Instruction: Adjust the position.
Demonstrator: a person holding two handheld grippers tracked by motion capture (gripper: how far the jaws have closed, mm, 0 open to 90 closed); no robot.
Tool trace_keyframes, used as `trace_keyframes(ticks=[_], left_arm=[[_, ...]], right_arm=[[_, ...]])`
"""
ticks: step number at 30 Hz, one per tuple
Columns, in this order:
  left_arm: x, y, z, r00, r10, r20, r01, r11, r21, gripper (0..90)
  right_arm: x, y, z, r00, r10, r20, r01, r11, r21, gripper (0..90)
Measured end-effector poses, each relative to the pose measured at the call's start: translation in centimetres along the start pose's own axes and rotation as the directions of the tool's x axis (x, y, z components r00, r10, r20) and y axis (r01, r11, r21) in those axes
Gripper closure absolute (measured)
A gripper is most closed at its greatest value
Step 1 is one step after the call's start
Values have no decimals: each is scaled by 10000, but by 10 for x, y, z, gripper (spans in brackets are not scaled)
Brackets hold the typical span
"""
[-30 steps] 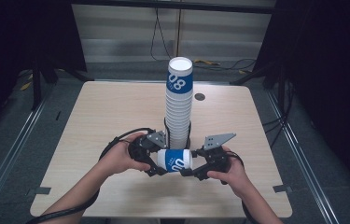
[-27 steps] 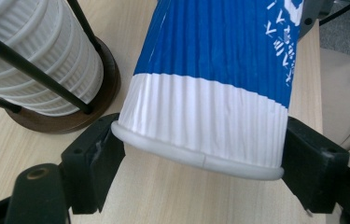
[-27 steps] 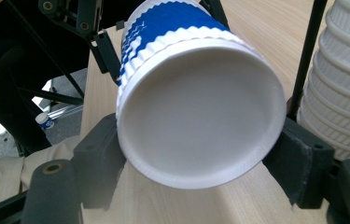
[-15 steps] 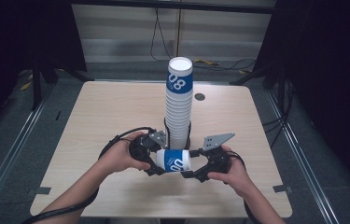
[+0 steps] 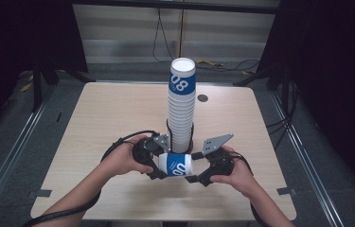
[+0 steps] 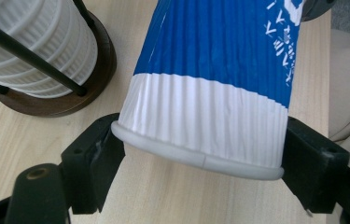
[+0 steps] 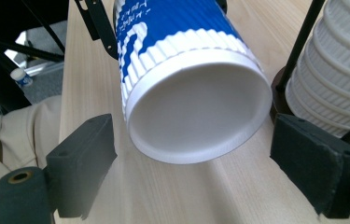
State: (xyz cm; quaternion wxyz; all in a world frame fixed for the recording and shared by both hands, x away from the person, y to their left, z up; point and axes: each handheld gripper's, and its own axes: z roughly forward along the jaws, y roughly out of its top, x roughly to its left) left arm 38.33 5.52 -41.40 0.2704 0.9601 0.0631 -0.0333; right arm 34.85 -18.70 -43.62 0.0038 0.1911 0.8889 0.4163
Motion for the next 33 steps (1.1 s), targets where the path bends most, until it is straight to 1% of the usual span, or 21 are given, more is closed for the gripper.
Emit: trace_keyframes(ticks=[2,3,4,6,7,9,10,11,12,14,17,20,22,23,24,25,26,28,29,31,33], left_arm=[[0,1,1,9999,103,2,-103,9999,132,207],[-1,1,2,10000,0,21,-1,9999,100,207],[-1,2,2,9999,154,32,-155,9998,160,207],[0,2,3,9997,228,48,-229,9993,292,207],[-2,2,5,10000,-40,29,39,9999,167,207],[-2,3,5,10000,26,88,-29,9997,247,207],[0,4,5,9997,228,103,-231,9990,373,207],[-1,4,6,9999,62,103,-65,9996,292,207],[-1,4,6,9998,175,106,-179,9992,369,207],[-1,5,6,9998,105,142,-111,9990,434,207],[0,6,6,9997,173,196,-182,9987,474,206],[-1,5,7,9999,-26,162,20,9993,376,206],[-2,5,7,9998,-38,180,32,9993,371,206],[-1,6,7,9998,48,183,-54,9993,362,206],[-1,6,7,9998,37,180,-44,9993,363,206],[0,6,7,9997,179,158,-185,9991,392,206],[0,6,7,9997,173,156,-179,9991,375,206],[0,6,7,9997,175,159,-181,9990,409,206],[-1,6,7,9997,194,152,-201,9989,424,206],[-1,6,6,9996,250,162,-259,9982,538,206],[-1,6,6,9997,218,134,-225,9985,492,206]], right_arm=[[0,1,-1,10000,-24,-18,24,9999,141,131],[0,2,-1,9999,-117,49,116,9994,314,132],[0,3,-2,9997,-224,109,218,9986,485,132],[1,5,-2,9992,-374,122,365,9968,707,132],[1,6,-2,9991,-397,122,385,9957,843,132],[1,8,-2,9983,-572,87,560,9932,1016,132],[2,9,-2,9981,-616,94,602,9922,1093,132],[2,10,-2,9980,-637,3,632,9910,1176,132],[2,12,-1,9972,-751,21,742,9891,1274,132],[2,14,-1,9966,-821,18,809,9853,1503,132],[3,17,0,9954,-956,28,935,9793,1796,133],[3,20,1,9948,-1023,29,997,9751,1982,134],[3,22,1,9950,-999,11,975,9740,2044,135],[3,23,2,9936,-1130,-23,1109,9715,2097,135],[3,23,2,9937,-1125,-18,1101,9693,2197,135],[4,24,3,9943,-1064,-28,1042,9672,2315,135],[3,25,3,9930,-1179,-58,1158,9639,2397,135],[4,27,5,9923,-1241,-34,1208,9584,2585,135],[5,28,5,9931,-1174,-47,1145,9576,2644,135],[5,30,6,9920,-1262,-72,1235,9549,2699,135],[5,33,7,9909,-1342,-12,1293,9524,2762,135]])
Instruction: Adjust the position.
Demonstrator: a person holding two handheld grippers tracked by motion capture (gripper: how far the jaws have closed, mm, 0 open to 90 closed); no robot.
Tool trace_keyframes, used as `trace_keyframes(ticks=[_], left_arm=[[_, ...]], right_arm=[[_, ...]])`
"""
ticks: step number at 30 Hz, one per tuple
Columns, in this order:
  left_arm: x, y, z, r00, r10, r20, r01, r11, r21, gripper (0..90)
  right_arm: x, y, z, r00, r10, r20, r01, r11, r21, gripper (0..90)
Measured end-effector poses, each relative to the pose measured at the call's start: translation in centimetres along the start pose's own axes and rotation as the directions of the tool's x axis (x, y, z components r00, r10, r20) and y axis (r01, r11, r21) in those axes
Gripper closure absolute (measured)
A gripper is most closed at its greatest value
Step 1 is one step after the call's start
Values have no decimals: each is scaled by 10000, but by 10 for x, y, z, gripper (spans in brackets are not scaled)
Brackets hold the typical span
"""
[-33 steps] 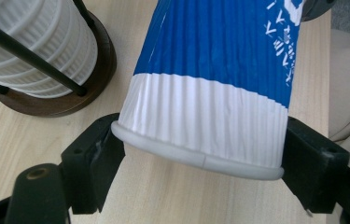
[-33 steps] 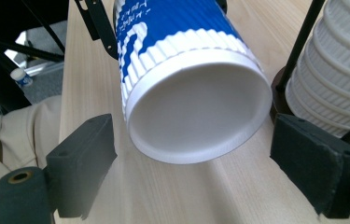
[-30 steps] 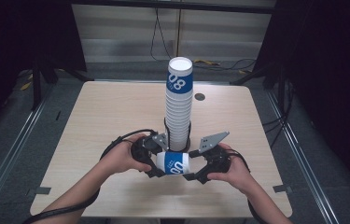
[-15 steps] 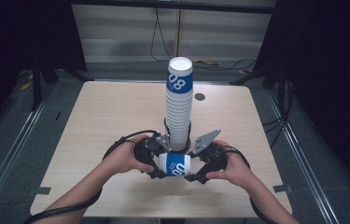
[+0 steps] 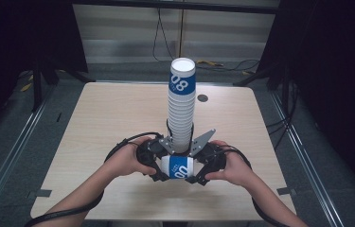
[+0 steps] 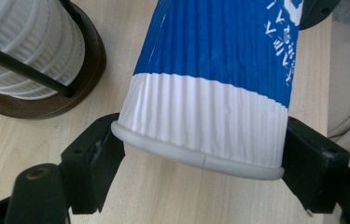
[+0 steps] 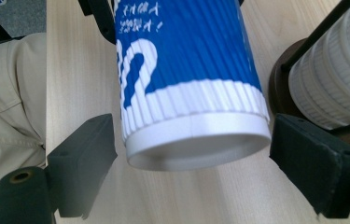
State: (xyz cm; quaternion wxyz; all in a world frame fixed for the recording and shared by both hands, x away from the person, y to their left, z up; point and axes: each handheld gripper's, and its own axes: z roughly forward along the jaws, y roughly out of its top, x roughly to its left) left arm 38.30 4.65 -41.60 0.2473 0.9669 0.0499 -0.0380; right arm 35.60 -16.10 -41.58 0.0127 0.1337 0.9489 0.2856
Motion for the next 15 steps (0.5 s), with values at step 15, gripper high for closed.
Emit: trace_keyframes(ticks=[15], left_arm=[[-2,2,2,10000,-5,98,5,10000,-5,206]], right_arm=[[3,16,6,9984,-510,-249,530,9947,885,175]])
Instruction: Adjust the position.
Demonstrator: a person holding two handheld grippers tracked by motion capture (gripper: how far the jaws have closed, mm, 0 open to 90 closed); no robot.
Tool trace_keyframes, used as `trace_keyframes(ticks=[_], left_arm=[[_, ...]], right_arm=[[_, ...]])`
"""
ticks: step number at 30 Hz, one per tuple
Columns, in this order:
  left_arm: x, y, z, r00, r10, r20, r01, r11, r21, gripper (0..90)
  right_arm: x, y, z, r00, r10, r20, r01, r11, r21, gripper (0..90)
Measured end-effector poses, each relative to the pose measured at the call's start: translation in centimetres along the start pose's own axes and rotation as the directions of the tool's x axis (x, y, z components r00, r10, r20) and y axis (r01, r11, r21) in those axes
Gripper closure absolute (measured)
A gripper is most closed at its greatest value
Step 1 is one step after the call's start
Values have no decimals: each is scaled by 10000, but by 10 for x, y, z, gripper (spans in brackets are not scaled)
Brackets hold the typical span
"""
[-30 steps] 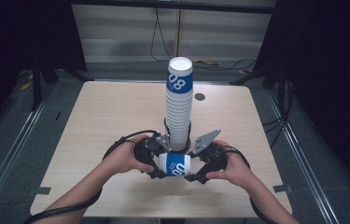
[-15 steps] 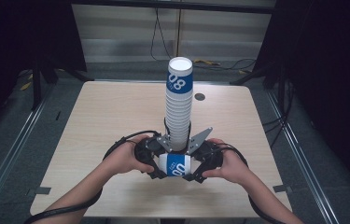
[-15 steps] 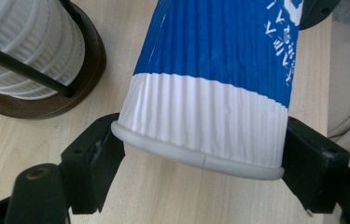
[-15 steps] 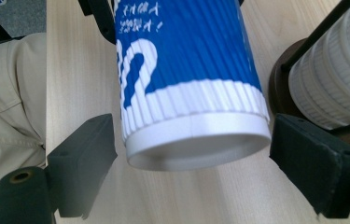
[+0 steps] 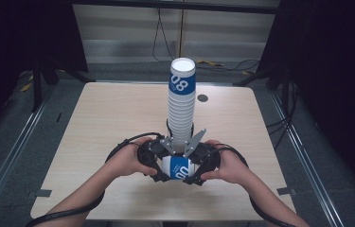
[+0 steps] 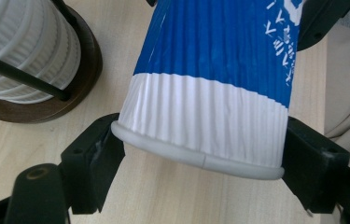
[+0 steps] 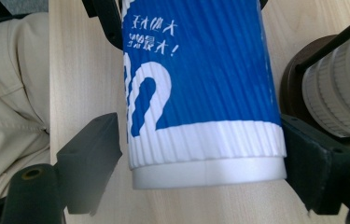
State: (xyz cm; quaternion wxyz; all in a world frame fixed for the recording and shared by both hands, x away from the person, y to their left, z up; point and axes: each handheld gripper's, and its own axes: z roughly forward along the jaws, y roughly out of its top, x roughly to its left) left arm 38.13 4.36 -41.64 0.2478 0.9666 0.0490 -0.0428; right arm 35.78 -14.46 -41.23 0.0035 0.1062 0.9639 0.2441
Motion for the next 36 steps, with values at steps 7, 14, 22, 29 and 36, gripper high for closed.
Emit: trace_keyframes(ticks=[7,14,22,29,36], left_arm=[[-1,0,1,9999,-145,-21,145,9998,-120,204],[-1,1,1,9998,-163,82,164,9998,-100,204],[-1,0,4,9995,-195,244,194,9998,66,204],[-1,1,2,10000,1,90,-1,10000,75,204],[-1,2,0,10000,76,-26,-76,9999,-115,202]], right_arm=[[1,6,4,9998,-174,16,174,9990,411,192],[2,10,6,9999,-118,-29,120,9978,646,224],[4,13,11,9991,-425,50,418,9939,1023,283],[3,12,12,9991,-425,90,413,9931,1097,291],[2,9,13,9996,-211,180,192,9952,963,294]])
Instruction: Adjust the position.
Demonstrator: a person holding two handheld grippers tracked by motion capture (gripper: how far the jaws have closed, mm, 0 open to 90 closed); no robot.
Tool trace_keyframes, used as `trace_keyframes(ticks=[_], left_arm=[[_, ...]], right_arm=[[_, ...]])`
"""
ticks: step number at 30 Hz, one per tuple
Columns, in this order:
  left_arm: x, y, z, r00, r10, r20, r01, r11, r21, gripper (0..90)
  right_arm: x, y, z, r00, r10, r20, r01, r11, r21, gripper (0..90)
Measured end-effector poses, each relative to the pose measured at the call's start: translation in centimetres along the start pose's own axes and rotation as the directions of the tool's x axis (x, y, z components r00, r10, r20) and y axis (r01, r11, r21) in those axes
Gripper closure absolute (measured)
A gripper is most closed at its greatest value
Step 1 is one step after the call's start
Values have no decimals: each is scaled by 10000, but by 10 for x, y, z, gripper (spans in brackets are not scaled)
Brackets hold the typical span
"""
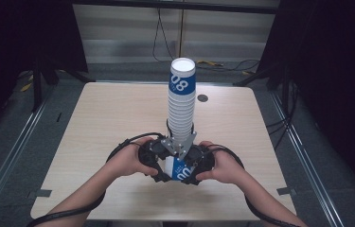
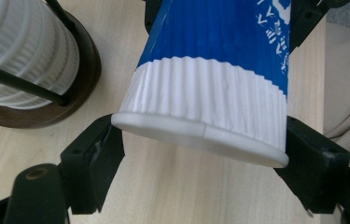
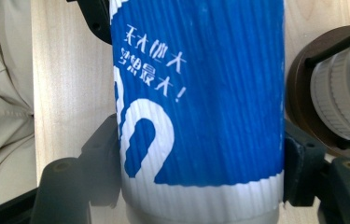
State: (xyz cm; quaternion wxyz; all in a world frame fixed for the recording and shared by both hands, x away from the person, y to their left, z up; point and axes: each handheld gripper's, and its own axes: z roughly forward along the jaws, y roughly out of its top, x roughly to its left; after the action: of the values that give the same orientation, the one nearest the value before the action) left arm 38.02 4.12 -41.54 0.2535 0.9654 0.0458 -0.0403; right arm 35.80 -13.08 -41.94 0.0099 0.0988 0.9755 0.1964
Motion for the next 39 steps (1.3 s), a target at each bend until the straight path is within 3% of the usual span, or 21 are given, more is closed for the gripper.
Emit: trace_keyframes(ticks=[2,6,9,10,15,36,39], left_arm=[[2,0,-1,9997,254,-75,-253,9996,85,196],[0,-2,0,9999,34,-131,-41,9987,-513,182],[2,-4,-1,9998,116,-137,-124,9980,-615,175],[2,-4,-1,9999,35,-128,-44,9978,-660,173],[3,-7,-4,9999,7,-146,-19,9966,-821,160],[6,-13,-9,10000,-17,-95,5,9927,-1202,167],[5,-14,-10,9998,-98,-153,75,9895,-1446,167]], right_arm=[[1,-1,0,10000,37,73,-36,9999,-94,295],[0,-4,-1,9999,124,75,-122,9995,-297,294],[-2,-5,-2,9998,-115,164,124,9986,-522,294],[-1,-5,-3,9998,96,148,-89,9988,-476,294],[-3,-8,-5,9999,65,95,-57,9969,-784,294],[-5,-14,-7,9998,92,182,-75,9957,-925,293],[-6,-15,-7,9998,52,177,-33,9947,-1031,293]])
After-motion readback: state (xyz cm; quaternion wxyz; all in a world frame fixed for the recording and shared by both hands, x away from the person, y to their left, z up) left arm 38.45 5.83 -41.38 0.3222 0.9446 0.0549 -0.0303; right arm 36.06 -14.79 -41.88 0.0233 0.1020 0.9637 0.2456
